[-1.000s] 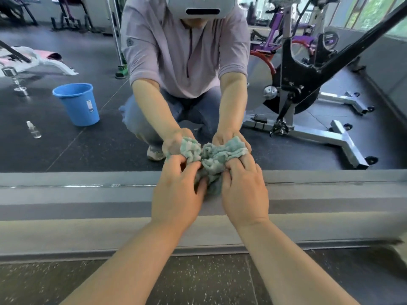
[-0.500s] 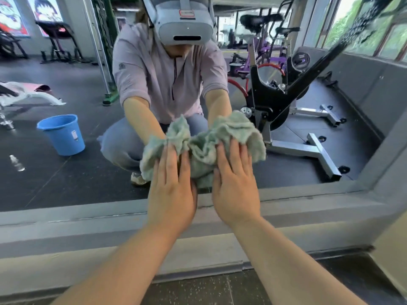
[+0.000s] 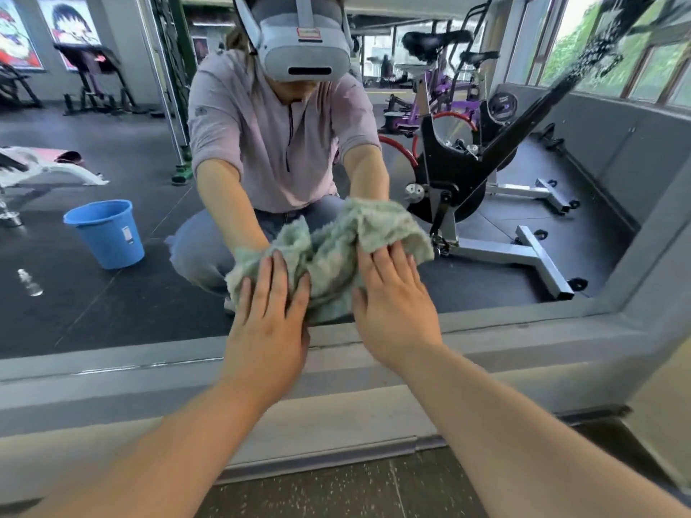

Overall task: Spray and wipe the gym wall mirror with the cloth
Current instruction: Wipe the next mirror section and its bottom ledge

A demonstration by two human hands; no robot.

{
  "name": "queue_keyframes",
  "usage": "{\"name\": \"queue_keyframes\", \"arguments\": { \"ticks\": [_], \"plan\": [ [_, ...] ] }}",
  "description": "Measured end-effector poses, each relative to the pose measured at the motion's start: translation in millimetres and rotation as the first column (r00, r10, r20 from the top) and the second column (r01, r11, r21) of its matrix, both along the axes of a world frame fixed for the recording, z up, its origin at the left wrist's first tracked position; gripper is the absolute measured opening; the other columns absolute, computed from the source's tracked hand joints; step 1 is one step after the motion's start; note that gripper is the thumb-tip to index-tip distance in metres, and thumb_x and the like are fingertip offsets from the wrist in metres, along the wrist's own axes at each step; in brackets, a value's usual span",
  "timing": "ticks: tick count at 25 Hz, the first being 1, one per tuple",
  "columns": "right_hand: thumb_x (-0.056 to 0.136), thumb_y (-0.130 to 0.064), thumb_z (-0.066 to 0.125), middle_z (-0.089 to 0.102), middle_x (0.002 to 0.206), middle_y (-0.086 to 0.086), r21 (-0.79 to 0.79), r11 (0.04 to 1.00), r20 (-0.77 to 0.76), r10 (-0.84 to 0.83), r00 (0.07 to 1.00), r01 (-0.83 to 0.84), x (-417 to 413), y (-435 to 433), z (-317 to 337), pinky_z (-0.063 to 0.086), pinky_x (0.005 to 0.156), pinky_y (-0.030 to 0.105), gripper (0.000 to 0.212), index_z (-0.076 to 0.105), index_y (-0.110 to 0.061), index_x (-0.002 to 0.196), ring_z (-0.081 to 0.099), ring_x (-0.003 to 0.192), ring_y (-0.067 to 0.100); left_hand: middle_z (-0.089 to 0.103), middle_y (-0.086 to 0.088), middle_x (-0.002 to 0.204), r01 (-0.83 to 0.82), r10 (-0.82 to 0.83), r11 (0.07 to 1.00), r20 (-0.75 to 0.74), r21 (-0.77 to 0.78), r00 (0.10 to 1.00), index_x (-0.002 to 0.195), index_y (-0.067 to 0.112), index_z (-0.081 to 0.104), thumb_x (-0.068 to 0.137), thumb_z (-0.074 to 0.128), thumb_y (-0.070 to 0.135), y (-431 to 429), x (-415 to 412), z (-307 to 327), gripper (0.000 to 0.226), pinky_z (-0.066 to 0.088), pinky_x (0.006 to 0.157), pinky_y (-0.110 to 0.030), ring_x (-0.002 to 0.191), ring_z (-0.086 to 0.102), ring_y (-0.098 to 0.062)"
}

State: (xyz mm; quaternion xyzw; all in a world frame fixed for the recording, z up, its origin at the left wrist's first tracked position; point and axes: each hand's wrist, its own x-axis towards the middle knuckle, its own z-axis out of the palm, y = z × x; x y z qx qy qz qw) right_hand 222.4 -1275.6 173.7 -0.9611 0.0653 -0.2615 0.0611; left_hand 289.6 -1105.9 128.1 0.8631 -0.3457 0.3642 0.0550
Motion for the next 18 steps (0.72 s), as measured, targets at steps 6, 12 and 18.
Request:
{"name": "queue_keyframes", "arguments": {
  "ticks": [6, 12, 18],
  "plan": [
    [0.098, -0.027, 0.041, 0.008, 0.163, 0.002, 0.024, 0.999, 0.239, 0.03, 0.971, -0.037, 12, 6, 45, 0.0, 0.12, 0.037, 0.067, 0.005, -0.022, 0.154, -0.008, 0.148, 0.016, 0.001, -0.033, 0.155, 0.01, 0.003, 0.982, 0.071, -0.19, 0.997, 0.151, 0.007, 0.023, 0.092, 0.039, 0.028, -27, 15, 96, 0.065, 0.007, 0.117, -0.056, 0.146, -0.001, -0.044],
    [0.093, -0.042, 0.029, 0.043, 0.142, -0.002, 0.046, 0.996, -0.115, -0.071, 0.991, 0.077, -21, 9, -71, 0.023, 0.114, 0.038, 0.045, 0.051, -0.034, 0.132, 0.038, 0.138, 0.028, -0.001, -0.025, 0.158, 0.059, -0.06, 0.998, 0.052, 0.015, 0.997, 0.151, 0.019, 0.024, 0.088, 0.033, 0.035, -9, 9, -25, 0.066, 0.018, 0.11, -0.062, 0.146, 0.003, -0.042],
    [0.081, -0.058, -0.011, -0.007, 0.163, -0.006, 0.157, 0.976, -0.265, -0.105, 0.959, 0.15, -28, 17, -117, -0.017, 0.114, 0.031, 0.071, -0.009, -0.039, 0.15, -0.013, 0.149, 0.02, 0.015, -0.021, 0.158, 0.028, -0.02, 0.997, -0.111, 0.068, 0.994, 0.132, 0.009, 0.056, 0.087, 0.035, 0.046, -12, -14, -82, 0.062, 0.022, 0.111, -0.054, 0.147, 0.01, -0.035]
  ]
}}
